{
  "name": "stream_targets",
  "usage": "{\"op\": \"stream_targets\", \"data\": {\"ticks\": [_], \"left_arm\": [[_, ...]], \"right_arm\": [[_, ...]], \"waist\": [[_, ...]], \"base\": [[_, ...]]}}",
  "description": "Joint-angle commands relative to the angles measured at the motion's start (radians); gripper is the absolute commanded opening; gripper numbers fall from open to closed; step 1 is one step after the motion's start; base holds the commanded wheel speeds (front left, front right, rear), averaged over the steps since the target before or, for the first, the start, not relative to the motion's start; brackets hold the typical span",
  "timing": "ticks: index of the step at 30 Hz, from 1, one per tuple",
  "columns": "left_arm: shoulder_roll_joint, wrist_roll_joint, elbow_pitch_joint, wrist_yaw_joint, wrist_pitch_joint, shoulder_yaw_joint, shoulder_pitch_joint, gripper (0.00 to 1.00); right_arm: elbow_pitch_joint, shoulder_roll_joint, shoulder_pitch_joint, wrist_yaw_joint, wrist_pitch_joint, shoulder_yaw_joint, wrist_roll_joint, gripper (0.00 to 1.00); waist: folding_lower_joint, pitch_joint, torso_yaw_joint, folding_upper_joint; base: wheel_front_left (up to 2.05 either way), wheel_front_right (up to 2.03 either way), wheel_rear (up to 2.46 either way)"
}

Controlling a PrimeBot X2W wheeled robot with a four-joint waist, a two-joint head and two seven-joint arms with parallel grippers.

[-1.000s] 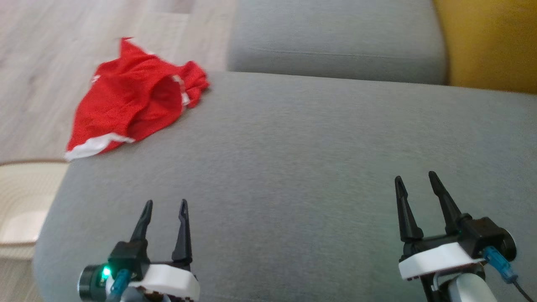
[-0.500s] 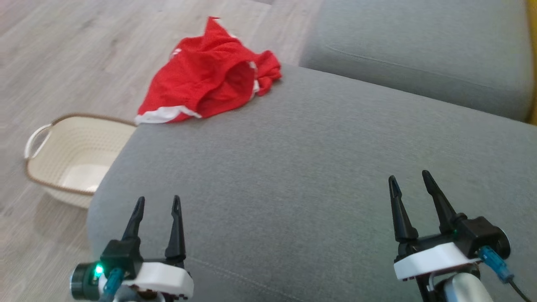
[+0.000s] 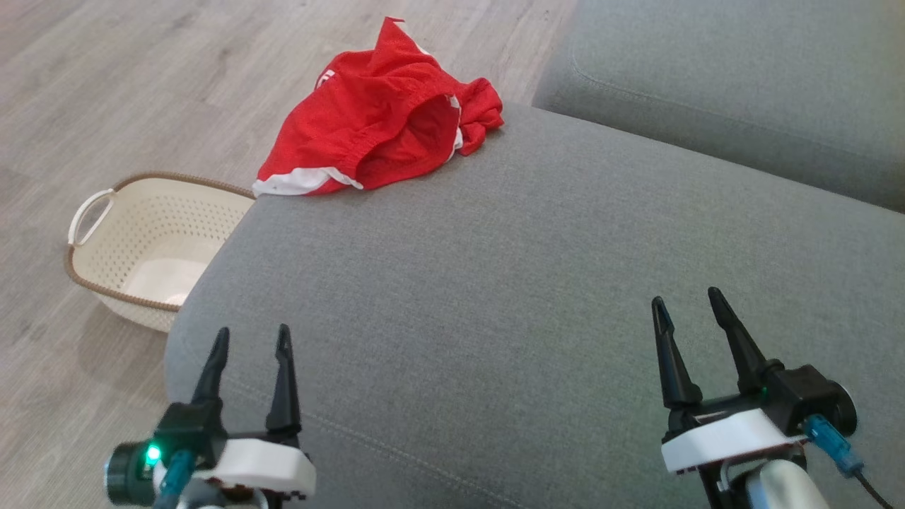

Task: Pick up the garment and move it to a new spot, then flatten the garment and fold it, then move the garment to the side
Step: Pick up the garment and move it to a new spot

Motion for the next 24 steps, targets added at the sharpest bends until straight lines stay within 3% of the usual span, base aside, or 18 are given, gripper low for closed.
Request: {"op": "stream_targets", "data": {"ticks": [1, 7, 13, 18, 24], "left_arm": [[0.005, 0.010, -0.042, -0.003, -0.012, 0.044, -0.055, 1.00], [0.051, 0.026, -0.052, -0.020, -0.012, 0.071, -0.121, 1.00], [0.127, 0.044, -0.035, -0.054, -0.012, 0.104, -0.314, 1.00], [0.186, 0.060, 0.060, -0.090, 0.013, 0.103, -0.525, 1.00], [0.218, 0.058, 0.232, -0.143, 0.146, 0.082, -0.762, 1.00]], "right_arm": [[-0.033, -0.008, -0.047, -0.001, -0.011, 0.025, 0.002, 1.00], [-0.040, -0.008, -0.061, -0.001, -0.011, 0.019, -0.021, 1.00], [-0.058, -0.008, -0.123, -0.001, -0.011, 0.013, -0.079, 1.00], [-0.072, -0.008, -0.190, -0.001, -0.011, 0.011, -0.125, 1.00], [-0.091, -0.008, -0.270, -0.001, -0.011, 0.011, -0.169, 1.00]], "waist": [[0.0000, 0.008, -0.008, 0.0000], [0.0000, 0.052, -0.033, 0.0000], [0.0000, 0.168, -0.080, 0.0000], [0.0000, 0.285, -0.130, 0.0000], [0.0000, 0.426, -0.182, 0.0000]], "base": [[0.00, 0.00, 0.00], [0.00, 0.00, 0.00], [0.00, 0.00, 0.00], [0.00, 0.00, 0.00], [0.00, 0.00, 0.00]]}}
